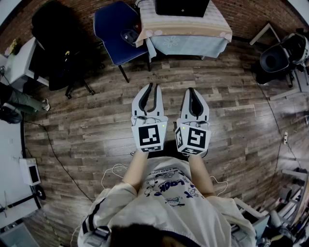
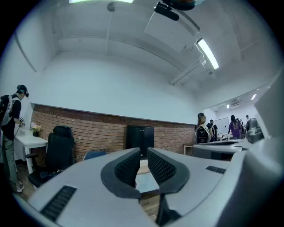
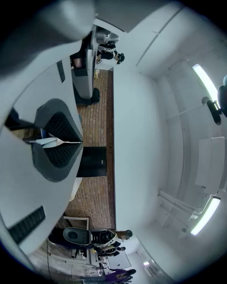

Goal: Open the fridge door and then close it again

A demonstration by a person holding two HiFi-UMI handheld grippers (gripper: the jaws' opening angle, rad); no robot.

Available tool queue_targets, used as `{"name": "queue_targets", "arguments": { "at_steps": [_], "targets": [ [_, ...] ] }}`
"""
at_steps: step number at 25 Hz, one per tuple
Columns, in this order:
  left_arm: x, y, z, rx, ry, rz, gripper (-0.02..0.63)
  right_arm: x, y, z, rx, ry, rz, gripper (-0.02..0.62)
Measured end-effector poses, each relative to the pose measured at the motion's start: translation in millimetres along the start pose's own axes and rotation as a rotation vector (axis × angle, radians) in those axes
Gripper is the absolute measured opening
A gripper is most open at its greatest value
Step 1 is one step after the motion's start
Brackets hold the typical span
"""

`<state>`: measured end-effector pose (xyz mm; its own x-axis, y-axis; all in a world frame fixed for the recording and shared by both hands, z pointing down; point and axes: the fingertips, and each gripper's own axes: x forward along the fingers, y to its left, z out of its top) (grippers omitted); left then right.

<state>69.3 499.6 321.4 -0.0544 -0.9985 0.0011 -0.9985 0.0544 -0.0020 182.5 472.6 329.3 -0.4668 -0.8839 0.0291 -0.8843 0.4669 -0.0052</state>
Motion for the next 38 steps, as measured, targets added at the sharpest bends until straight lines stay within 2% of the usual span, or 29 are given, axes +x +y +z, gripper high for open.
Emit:
{"name": "queue_targets", "arguments": {
  "at_steps": [13, 25, 38],
  "targets": [
    [1.0, 9.2, 2.0, 0.007, -0.006, 0.018, 0.061, 1.9, -12.4, -0.1, 0.012, -0.005, -0.024, 0.032],
    [-9.3, 21.8, -5.0, 0.021, 0.007, -0.016, 0.061, 1.7, 6.3, -16.2, 0.047, 0.020, -0.009, 0.034],
    [20.4, 50.6, -18.5, 0.011, 0.037, 0.050, 0.061, 46.1, 3.7, -28.3, 0.064, 0.051, 0.046, 0.034]
  ]
}}
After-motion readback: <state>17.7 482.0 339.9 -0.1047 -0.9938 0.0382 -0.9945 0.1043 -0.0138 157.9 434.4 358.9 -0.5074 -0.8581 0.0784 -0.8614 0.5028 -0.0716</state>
